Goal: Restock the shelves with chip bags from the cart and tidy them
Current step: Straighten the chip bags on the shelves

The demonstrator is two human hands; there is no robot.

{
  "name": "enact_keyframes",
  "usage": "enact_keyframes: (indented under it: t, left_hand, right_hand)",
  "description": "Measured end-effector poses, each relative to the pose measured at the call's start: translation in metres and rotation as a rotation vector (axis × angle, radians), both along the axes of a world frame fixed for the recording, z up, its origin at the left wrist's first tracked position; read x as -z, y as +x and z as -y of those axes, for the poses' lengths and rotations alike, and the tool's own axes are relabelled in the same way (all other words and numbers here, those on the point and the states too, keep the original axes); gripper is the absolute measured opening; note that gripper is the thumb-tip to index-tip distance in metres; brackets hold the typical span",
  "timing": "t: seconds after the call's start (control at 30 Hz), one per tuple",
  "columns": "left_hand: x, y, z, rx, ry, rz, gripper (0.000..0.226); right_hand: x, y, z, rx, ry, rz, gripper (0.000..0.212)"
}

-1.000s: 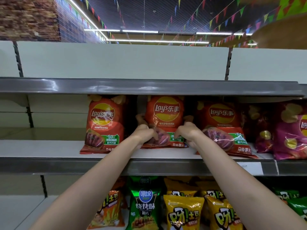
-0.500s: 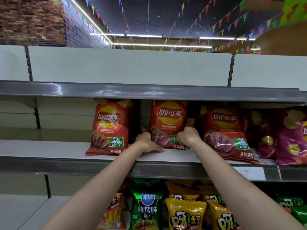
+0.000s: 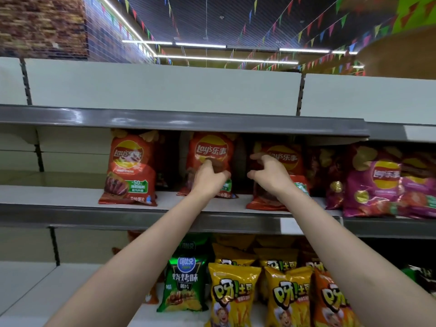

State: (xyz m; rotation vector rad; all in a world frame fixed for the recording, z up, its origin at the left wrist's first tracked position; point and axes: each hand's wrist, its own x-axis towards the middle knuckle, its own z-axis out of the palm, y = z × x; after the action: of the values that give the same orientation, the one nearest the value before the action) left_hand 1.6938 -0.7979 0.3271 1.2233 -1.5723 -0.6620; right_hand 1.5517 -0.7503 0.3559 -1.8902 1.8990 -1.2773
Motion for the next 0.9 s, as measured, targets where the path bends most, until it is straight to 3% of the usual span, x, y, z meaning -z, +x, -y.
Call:
enact_keyframes:
  t: [0.13, 0.23, 0.43, 0.57, 0.63, 0.73, 0.83, 0.9]
  left_hand:
    - [0.005, -0.034, -0.008, 0.137, 0.127, 0.073, 0.046]
    - [0.009, -0.055, -0.011, 0.169, 0.221, 0.112, 0.068]
    - [0.010, -0.084, -0.018, 0.267, 0.371, 0.002, 0.081]
    - [0.013, -0.091, -0.003, 0.288, 0.407, -0.104, 0.101]
    - [0.014, -0.090, -0.003, 0.288, 0.404, -0.141, 0.092]
    - [0.015, -0.090, -0.002, 0.284, 0.387, -0.164, 0.072]
    - [0.012, -0.091, 0.006, 0.294, 0.372, -0.171, 0.076]
    - [0.010, -0.094, 0.014, 0.269, 0.344, -0.140, 0.066]
  right_hand:
    - [0.002, -0.046, -0.019, 0.076, -0.008, 0.002, 0.057]
    - [0.012, -0.078, -0.024, 0.106, 0.025, 0.128, 0.057]
    - [0.033, -0.114, -0.013, 0.063, 0.260, 0.411, 0.074]
    - [0.036, -0.121, -0.010, -0.074, 0.329, 0.582, 0.063]
    - [0.034, -0.123, -0.007, -0.108, 0.316, 0.618, 0.061]
    - [0.031, -0.125, 0.000, -0.126, 0.285, 0.640, 0.076]
    - [0.026, -0.125, 0.013, -0.120, 0.268, 0.658, 0.084]
    - [0.025, -0.123, 0.023, -0.123, 0.278, 0.694, 0.083]
